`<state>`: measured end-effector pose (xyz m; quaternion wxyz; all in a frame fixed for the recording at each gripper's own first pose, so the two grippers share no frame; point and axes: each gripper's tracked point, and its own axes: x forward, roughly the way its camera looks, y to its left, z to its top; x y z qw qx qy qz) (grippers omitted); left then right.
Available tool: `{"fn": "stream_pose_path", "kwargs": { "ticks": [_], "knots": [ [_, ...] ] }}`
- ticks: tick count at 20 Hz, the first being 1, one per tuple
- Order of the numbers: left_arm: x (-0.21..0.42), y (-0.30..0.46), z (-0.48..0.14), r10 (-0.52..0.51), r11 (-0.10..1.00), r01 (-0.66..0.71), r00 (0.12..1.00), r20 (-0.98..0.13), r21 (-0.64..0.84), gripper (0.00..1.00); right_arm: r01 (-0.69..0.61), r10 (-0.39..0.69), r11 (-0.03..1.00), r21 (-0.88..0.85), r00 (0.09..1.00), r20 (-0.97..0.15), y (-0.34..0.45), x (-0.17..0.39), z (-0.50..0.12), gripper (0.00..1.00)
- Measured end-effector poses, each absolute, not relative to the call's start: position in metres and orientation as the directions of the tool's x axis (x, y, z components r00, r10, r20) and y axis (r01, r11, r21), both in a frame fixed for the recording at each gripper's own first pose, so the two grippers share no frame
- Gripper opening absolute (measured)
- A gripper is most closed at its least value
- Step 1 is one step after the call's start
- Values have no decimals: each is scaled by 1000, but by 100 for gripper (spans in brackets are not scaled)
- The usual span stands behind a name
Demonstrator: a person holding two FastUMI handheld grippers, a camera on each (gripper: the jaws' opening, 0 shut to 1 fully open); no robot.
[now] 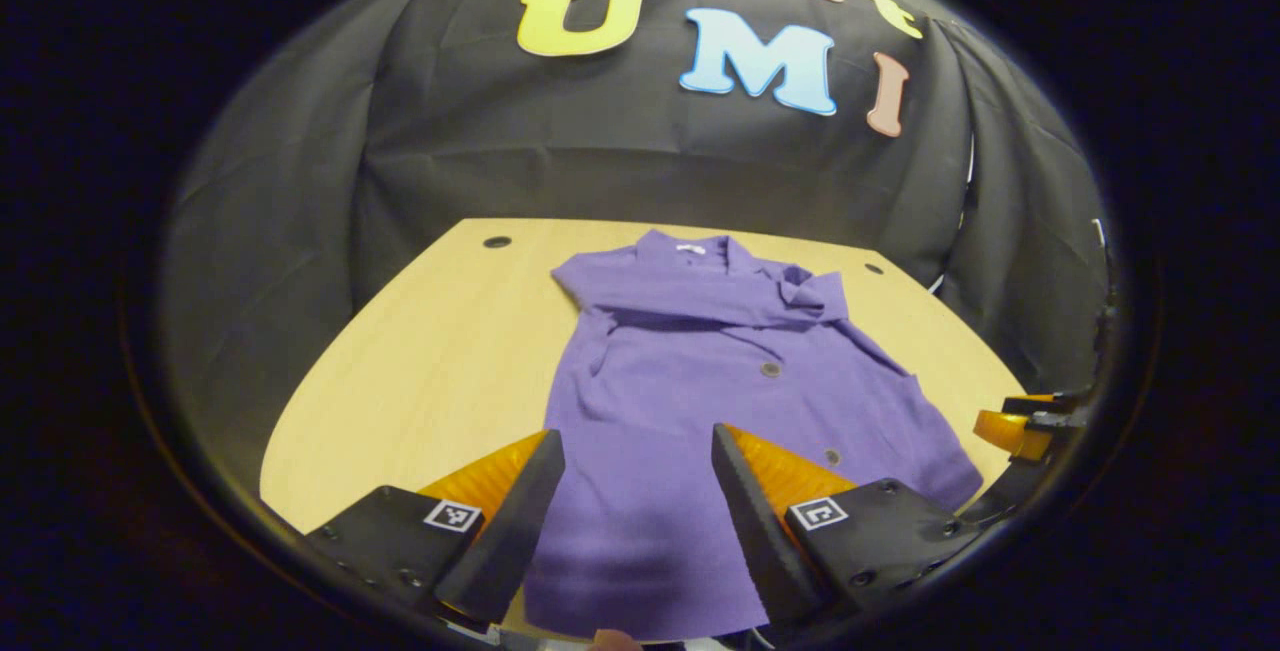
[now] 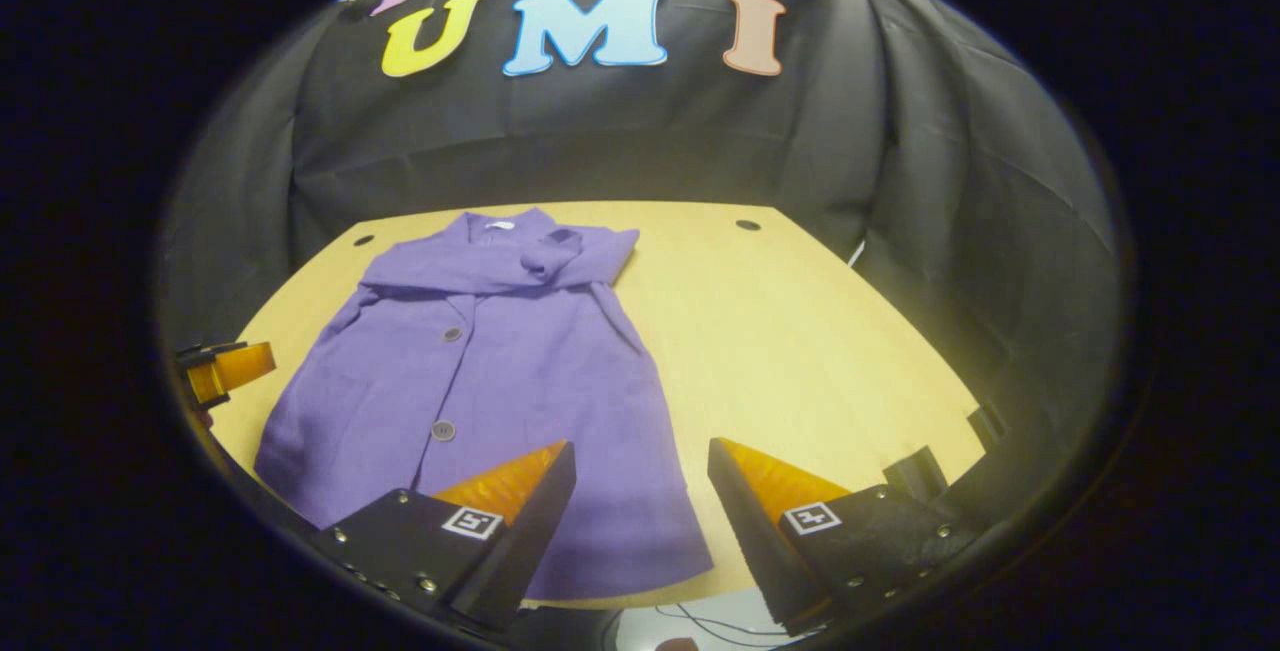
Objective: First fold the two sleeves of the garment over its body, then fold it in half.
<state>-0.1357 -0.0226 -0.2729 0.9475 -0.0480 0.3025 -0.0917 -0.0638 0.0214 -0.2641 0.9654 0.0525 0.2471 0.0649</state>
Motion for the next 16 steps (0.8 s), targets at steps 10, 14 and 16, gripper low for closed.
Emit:
{"fn": "stream_pose_path", "kwargs": {
  "ticks": [10,14,16],
  "knots": [
    [-206,27,-332,-172,984,100,712,-681,-144,99,-95,128,992,87,810,-573,20,-85,-318,87],
    [-223,29,-354,-175,984,99,678,-714,-147,96,-85,103,995,58,787,-608,14,-83,-333,87],
    [-223,28,-359,-169,985,106,676,-717,-133,93,-82,103,995,62,776,-622,15,-83,-339,87]
  ]
}}
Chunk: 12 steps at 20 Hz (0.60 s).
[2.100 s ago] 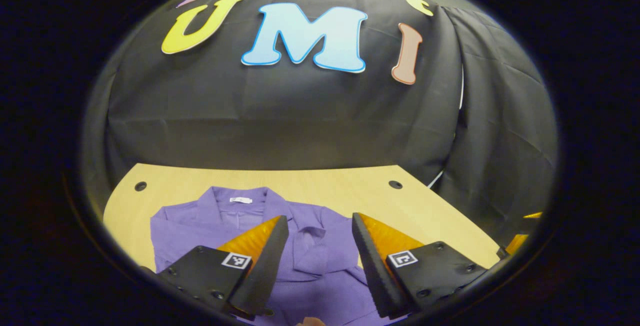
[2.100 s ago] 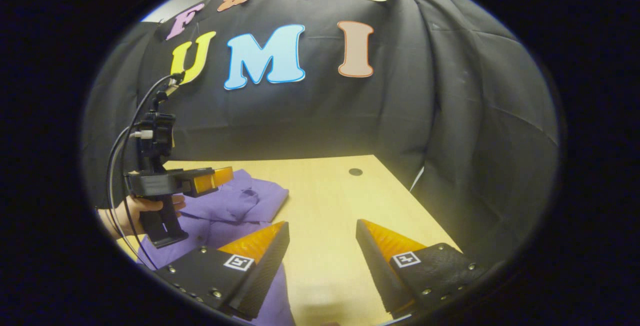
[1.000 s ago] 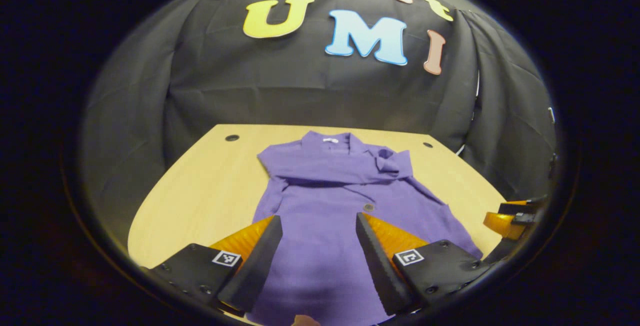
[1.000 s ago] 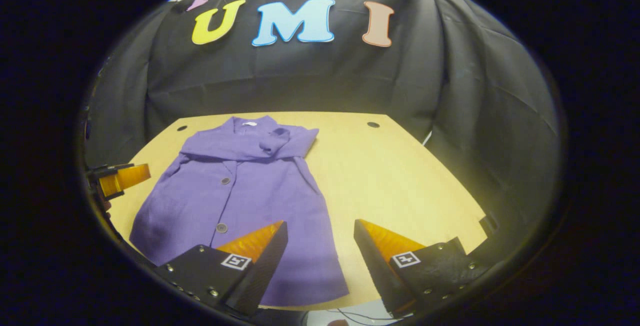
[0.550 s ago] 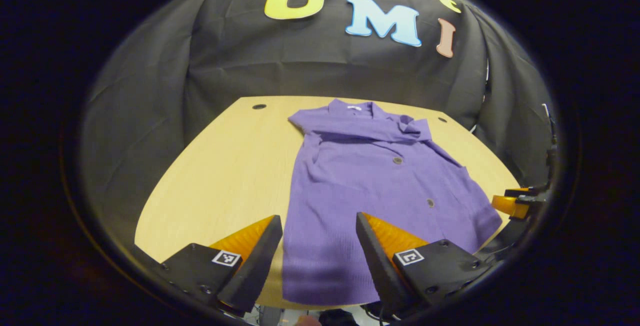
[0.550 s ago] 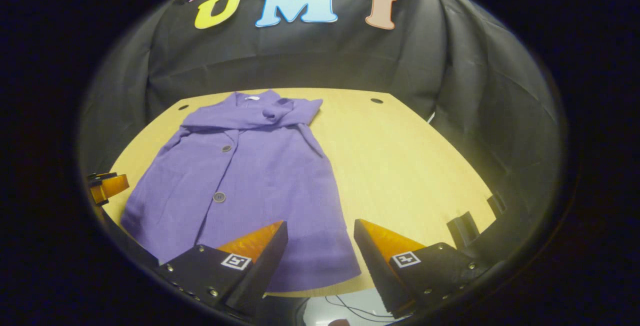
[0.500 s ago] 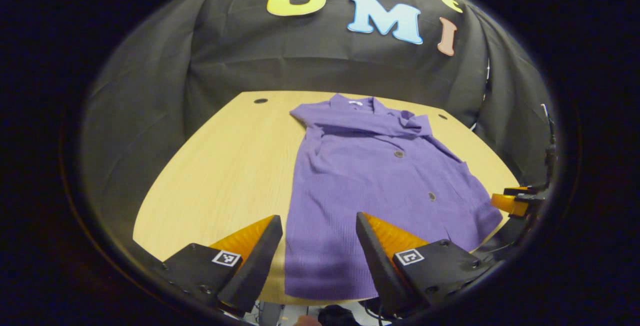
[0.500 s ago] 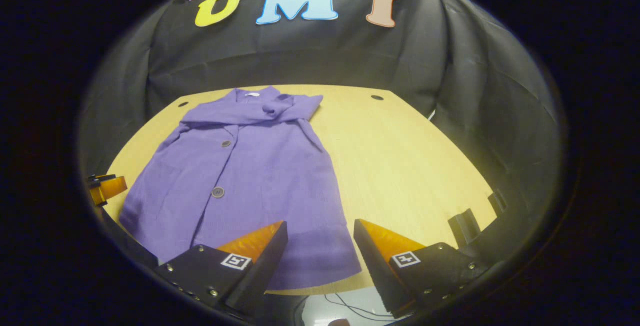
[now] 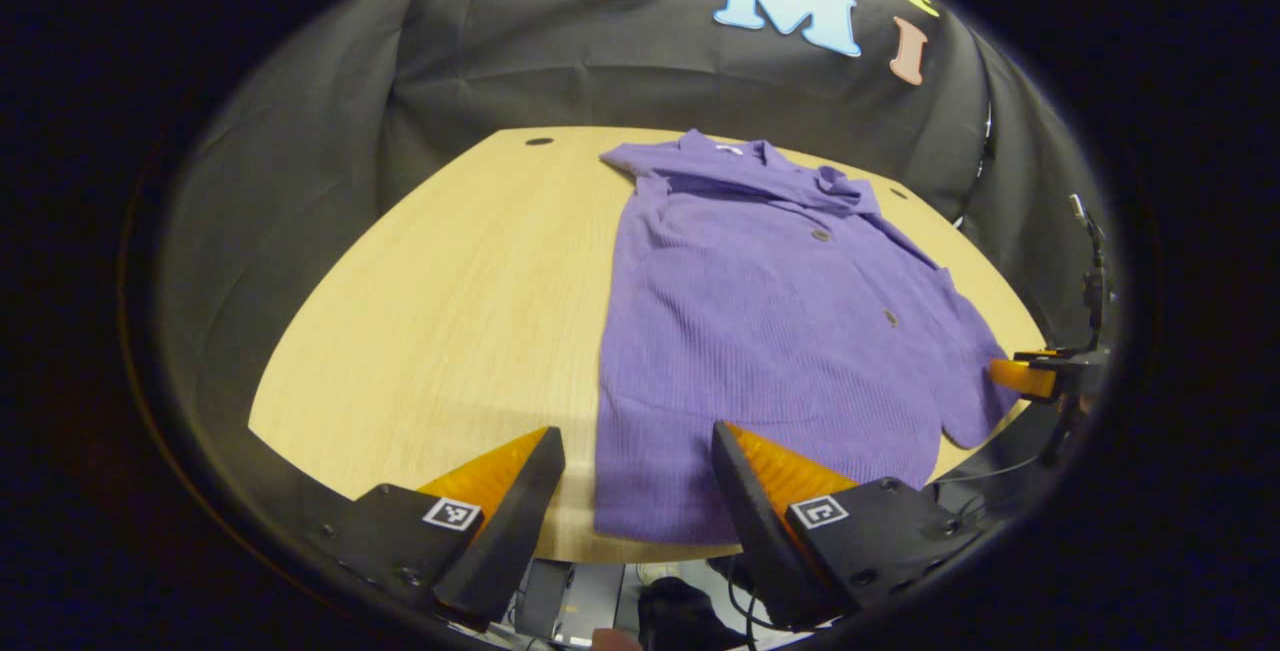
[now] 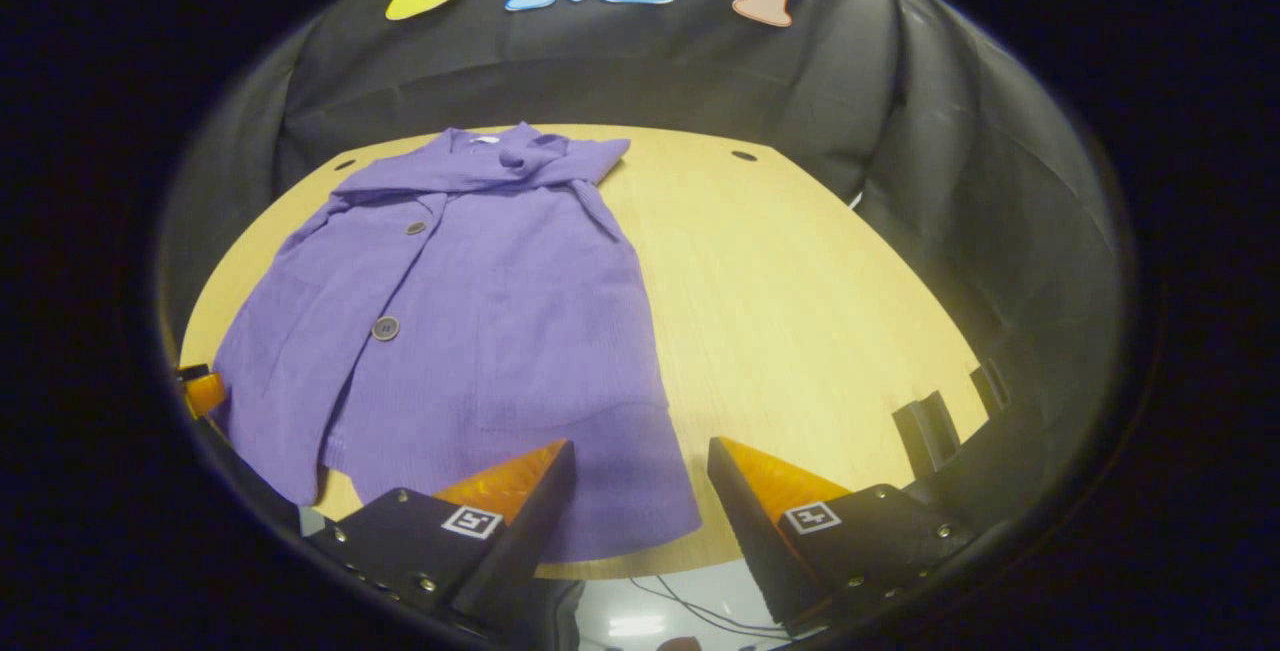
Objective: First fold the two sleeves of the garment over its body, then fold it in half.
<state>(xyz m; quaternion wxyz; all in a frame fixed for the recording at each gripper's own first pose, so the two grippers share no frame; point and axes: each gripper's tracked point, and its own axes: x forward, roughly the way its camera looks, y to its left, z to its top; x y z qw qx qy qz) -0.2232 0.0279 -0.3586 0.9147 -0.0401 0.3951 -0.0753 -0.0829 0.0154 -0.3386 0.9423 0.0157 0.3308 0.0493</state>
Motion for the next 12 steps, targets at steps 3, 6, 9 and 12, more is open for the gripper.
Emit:
{"fn": "stream_pose_path", "kwargs": {
  "ticks": [3,6,9,12],
  "knots": [
    [-225,19,-361,-168,986,130,678,-716,-109,97,-70,104,994,79,774,-624,17,-84,-342,88],
    [-227,10,-366,-157,984,167,673,-723,-58,97,-50,121,990,130,768,-629,18,-88,-348,93],
    [-225,4,-366,-165,982,180,675,-720,-56,94,12,146,972,236,755,-639,20,-92,-350,93],
    [-226,-3,-367,-183,977,203,672,-718,-59,75,-13,146,979,205,744,-652,24,-94,-349,93]
  ]
}}
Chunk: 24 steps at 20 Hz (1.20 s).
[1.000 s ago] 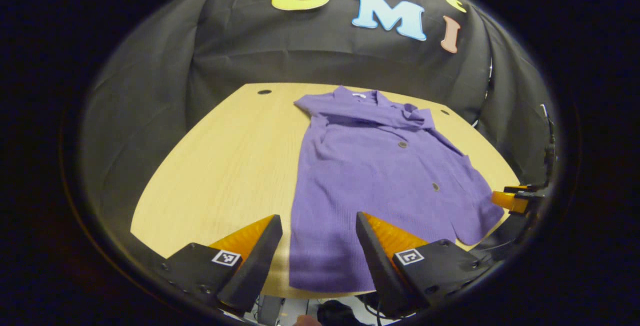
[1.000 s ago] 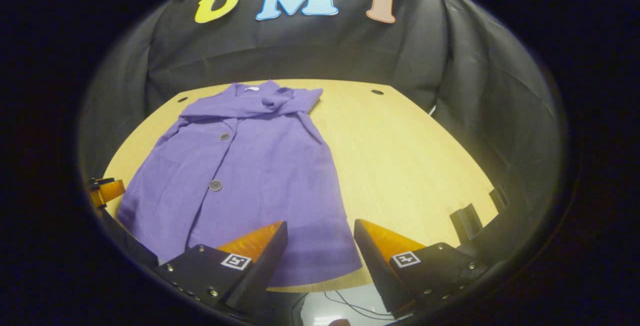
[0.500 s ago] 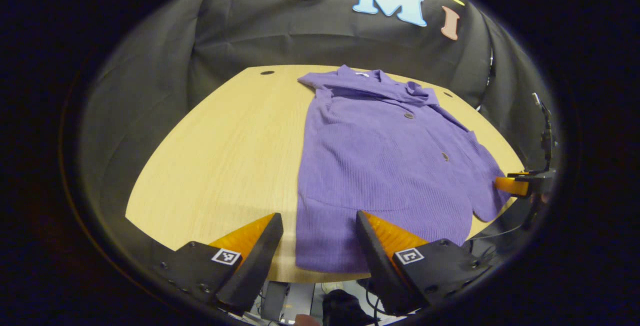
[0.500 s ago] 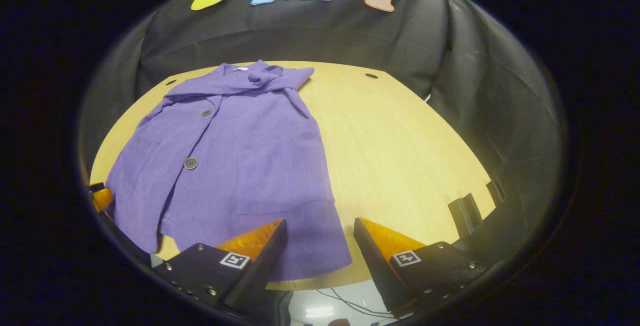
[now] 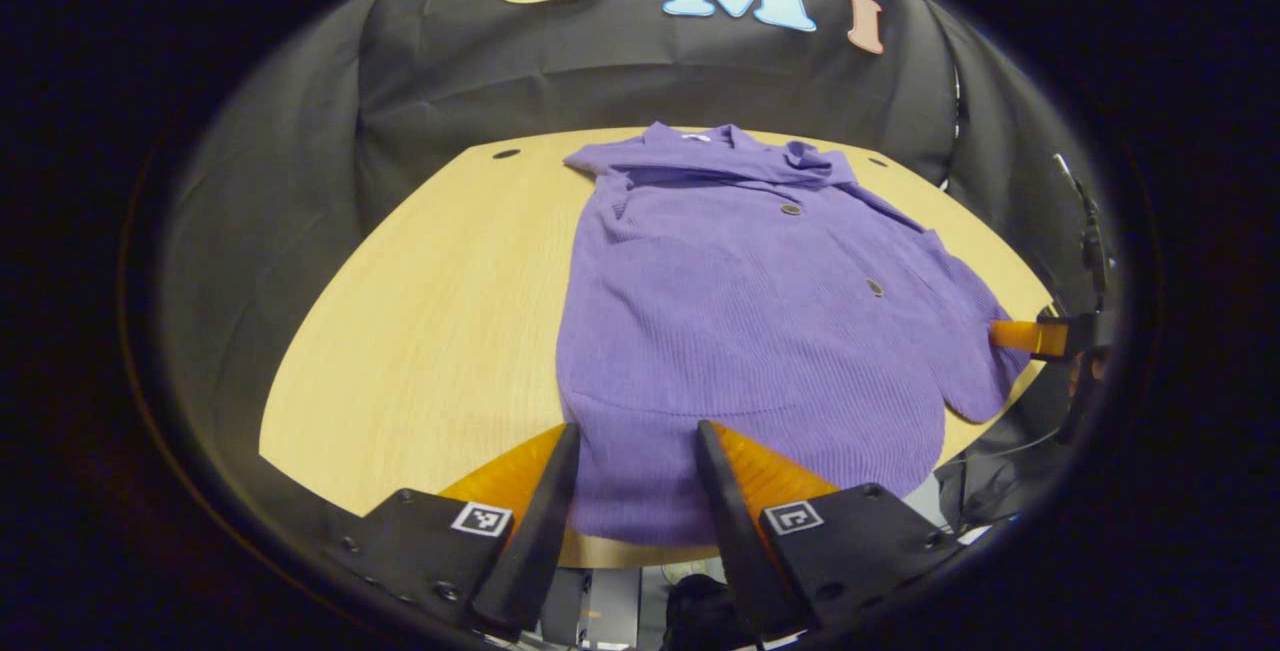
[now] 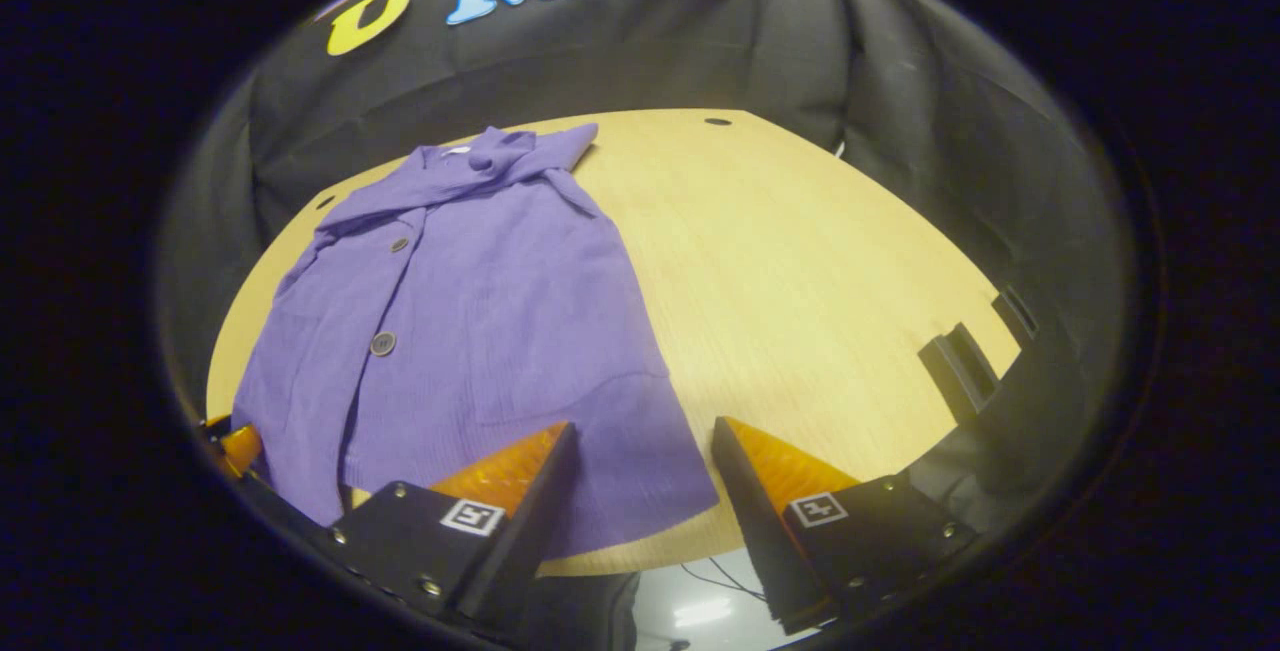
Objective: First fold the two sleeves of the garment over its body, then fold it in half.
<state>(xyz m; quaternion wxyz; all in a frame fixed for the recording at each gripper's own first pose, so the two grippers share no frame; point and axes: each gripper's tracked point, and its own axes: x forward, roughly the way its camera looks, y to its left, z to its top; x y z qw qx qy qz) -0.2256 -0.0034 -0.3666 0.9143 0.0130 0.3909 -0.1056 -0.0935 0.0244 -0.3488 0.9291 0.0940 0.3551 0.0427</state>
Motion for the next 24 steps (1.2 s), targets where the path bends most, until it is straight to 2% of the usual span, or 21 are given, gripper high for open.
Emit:
{"fn": "stream_pose_path", "kwargs": {
  "ticks": [4,5,6,7,8,9,10,13,19,24],
  "knots": [
    [-226,-14,-367,-203,968,245,664,-720,-46,46,-18,160,976,218,738,-656,42,-92,-345,48],
    [-226,-20,-366,-219,966,251,663,-716,-63,45,-18,159,976,217,738,-655,44,-91,-346,41],
    [-225,-21,-366,-210,971,225,662,-720,-76,32,-15,152,978,208,737,-659,45,-92,-345,27],
    [-223,-22,-366,-219,967,246,657,-721,-70,18,-27,154,980,196,731,-665,45,-92,-345,25],
    [-224,-21,-368,-223,965,252,655,-722,-69,18,-28,152,980,195,740,-655,43,-91,-338,25],
    [-223,-23,-366,-227,965,248,649,-726,-81,10,-14,151,979,205,730,-667,46,-85,-345,16],
    [-222,-25,-365,-248,961,256,638,-729,-103,9,-14,155,978,210,725,-671,44,-91,-340,6],
    [-216,-30,-350,-310,949,240,620,-721,-202,9,-2,191,960,280,735,-651,50,-86,-322,6],
    [-182,-41,-281,-394,919,275,686,-612,-283,9,-46,244,928,370,826,-508,54,-64,-242,6],
    [-139,-51,-220,-433,897,293,738,-518,-332,9,-109,280,917,384,860,-426,56,-38,-184,5]
  ]
}}
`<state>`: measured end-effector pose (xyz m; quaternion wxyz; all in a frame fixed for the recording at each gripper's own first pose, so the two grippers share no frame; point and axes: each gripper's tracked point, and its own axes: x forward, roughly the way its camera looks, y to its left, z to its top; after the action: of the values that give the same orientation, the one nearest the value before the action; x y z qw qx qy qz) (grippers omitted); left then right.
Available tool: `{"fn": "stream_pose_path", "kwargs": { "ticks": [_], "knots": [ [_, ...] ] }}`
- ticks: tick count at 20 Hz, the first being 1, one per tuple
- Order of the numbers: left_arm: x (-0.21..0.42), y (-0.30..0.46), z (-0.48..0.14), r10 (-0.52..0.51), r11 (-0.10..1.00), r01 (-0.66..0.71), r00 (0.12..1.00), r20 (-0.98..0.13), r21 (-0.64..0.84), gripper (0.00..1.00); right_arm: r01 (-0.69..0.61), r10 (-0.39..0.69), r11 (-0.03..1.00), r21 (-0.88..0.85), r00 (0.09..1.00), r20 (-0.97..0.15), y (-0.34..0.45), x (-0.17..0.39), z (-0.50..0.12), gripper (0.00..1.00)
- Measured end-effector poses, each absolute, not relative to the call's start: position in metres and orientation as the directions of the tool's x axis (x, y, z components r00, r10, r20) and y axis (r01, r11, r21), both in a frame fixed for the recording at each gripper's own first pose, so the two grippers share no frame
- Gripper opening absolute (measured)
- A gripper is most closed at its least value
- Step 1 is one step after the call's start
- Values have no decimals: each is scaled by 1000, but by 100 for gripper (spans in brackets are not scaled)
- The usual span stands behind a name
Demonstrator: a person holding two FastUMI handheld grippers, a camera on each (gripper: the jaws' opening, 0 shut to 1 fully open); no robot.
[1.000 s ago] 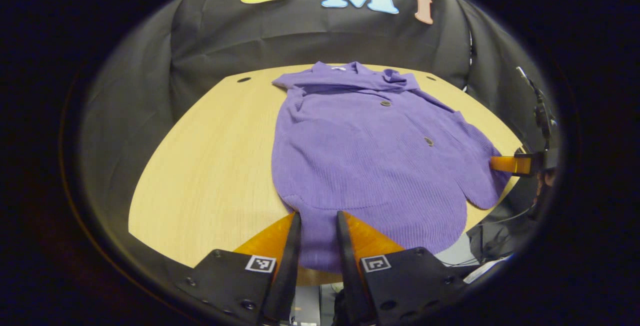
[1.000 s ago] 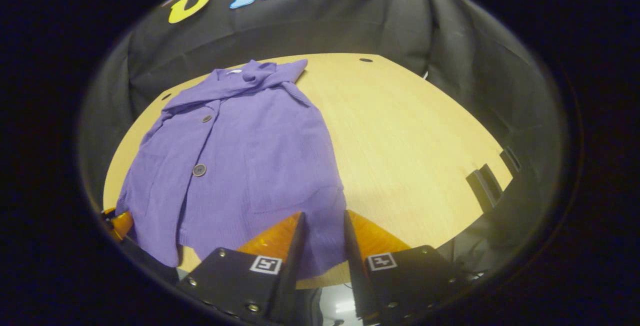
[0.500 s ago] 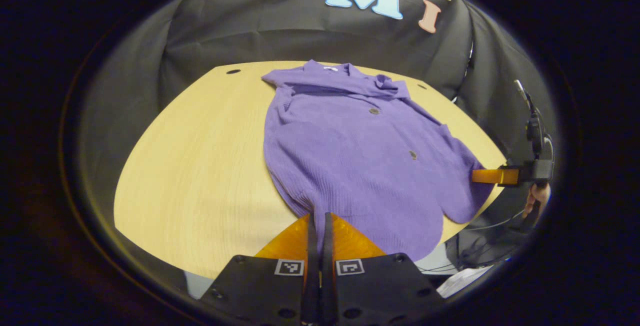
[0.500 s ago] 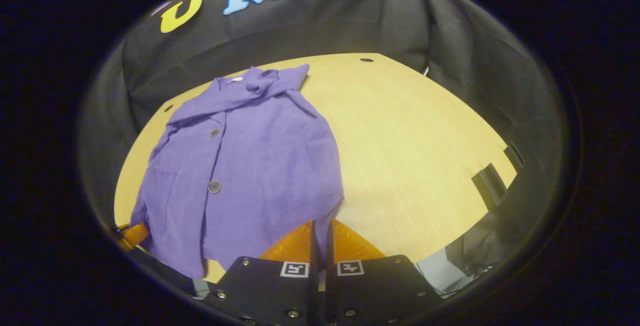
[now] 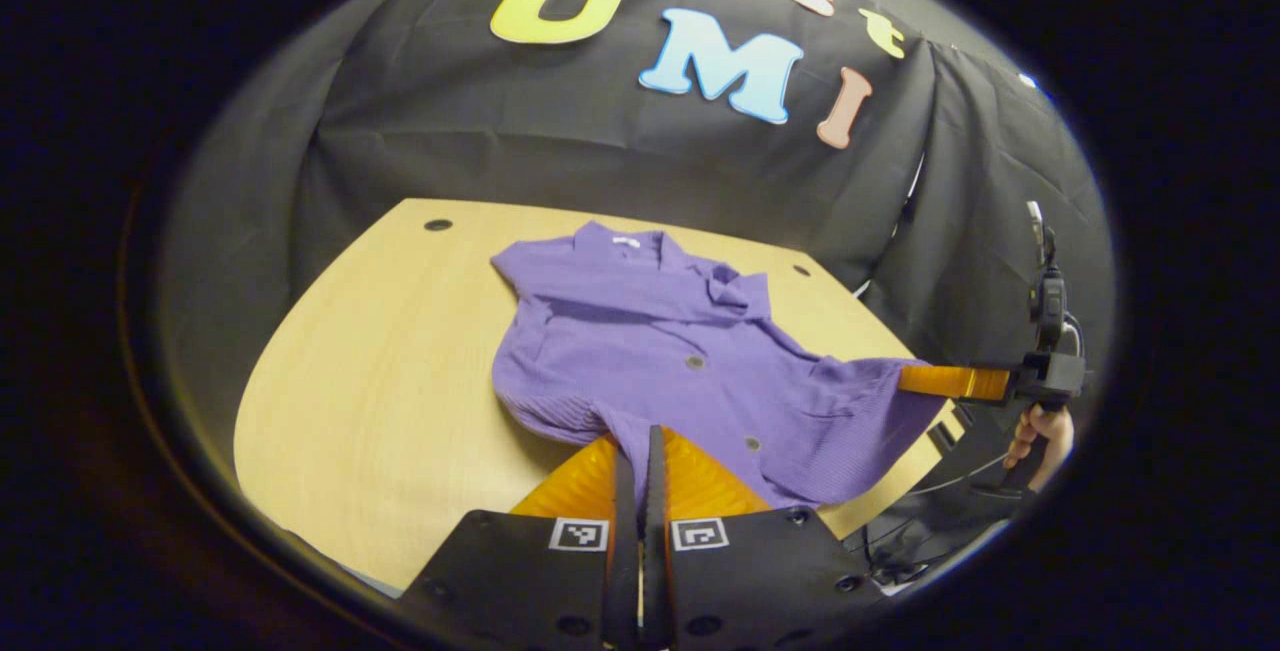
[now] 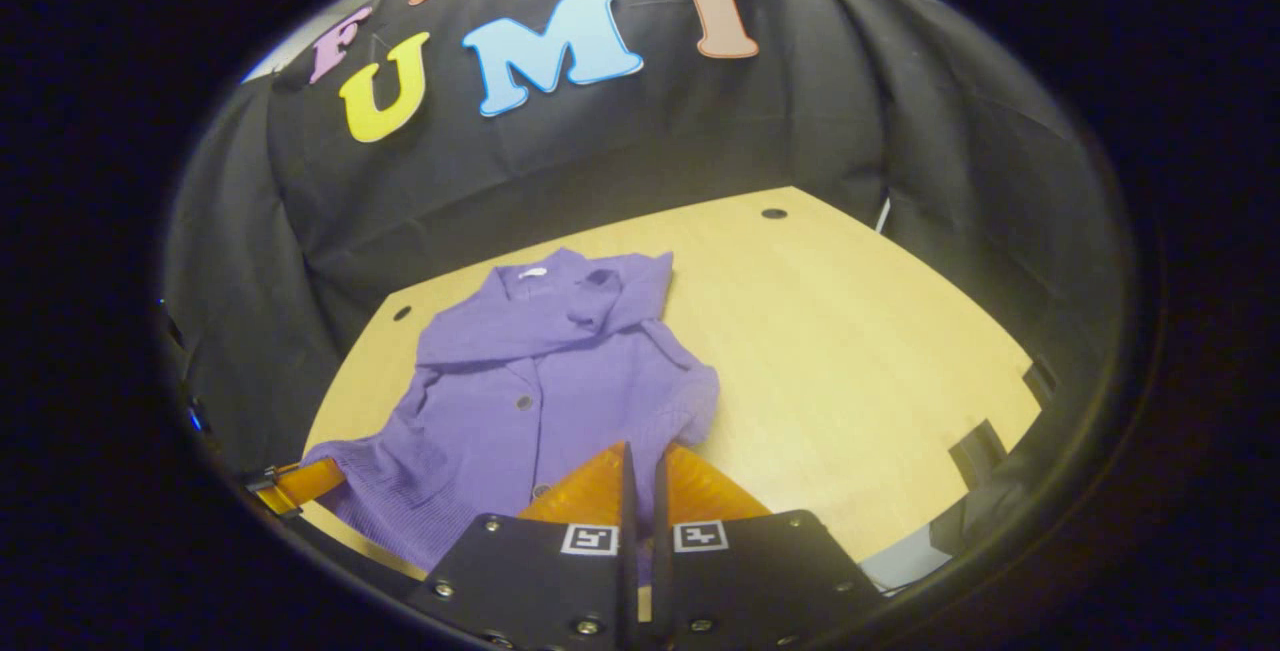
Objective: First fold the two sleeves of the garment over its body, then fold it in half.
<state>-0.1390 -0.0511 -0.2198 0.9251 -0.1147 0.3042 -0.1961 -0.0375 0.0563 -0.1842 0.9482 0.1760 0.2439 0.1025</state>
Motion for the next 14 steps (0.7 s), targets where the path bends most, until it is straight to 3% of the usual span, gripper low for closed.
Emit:
{"fn": "stream_pose_path", "kwargs": {
  "ticks": [8,14],
  "knots": [
    [-39,-38,-158,-374,904,222,825,-424,-366,9,-228,364,891,394,876,-316,71,39,-107,6],
    [39,-33,-155,-298,926,152,857,-420,-347,9,-287,415,870,401,866,-281,77,117,-77,6]
  ]
}}
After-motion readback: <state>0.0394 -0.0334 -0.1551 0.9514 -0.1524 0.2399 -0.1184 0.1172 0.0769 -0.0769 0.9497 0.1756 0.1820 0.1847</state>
